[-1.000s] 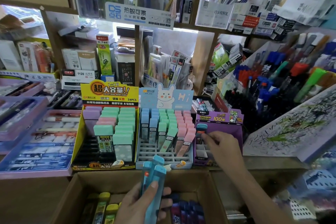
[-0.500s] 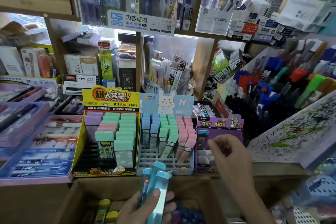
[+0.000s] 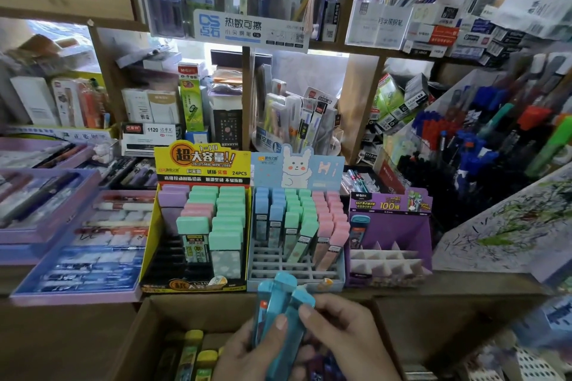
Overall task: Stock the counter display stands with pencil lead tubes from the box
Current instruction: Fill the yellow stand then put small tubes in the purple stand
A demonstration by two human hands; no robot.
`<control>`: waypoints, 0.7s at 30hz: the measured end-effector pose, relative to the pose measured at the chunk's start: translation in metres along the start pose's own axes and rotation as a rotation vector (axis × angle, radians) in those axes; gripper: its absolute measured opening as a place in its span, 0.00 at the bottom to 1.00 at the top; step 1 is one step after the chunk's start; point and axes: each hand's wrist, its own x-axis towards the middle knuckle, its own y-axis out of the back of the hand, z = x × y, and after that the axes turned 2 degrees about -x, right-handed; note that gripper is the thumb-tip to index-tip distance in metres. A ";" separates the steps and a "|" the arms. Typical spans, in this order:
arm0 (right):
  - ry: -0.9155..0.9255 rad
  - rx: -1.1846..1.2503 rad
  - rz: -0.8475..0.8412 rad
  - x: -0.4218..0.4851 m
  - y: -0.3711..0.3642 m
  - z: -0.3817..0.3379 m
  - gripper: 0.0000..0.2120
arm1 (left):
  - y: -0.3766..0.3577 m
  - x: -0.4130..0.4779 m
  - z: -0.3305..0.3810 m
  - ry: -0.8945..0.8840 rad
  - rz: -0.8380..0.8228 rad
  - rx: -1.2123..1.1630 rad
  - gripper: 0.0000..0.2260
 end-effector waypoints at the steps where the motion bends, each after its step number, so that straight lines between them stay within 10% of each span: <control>1: 0.009 -0.002 0.010 0.001 0.000 0.001 0.13 | -0.001 0.000 0.000 0.009 0.008 -0.013 0.09; 21: 0.105 -0.017 -0.026 0.006 0.007 0.017 0.27 | 0.009 0.010 -0.008 -0.030 -0.117 -0.014 0.15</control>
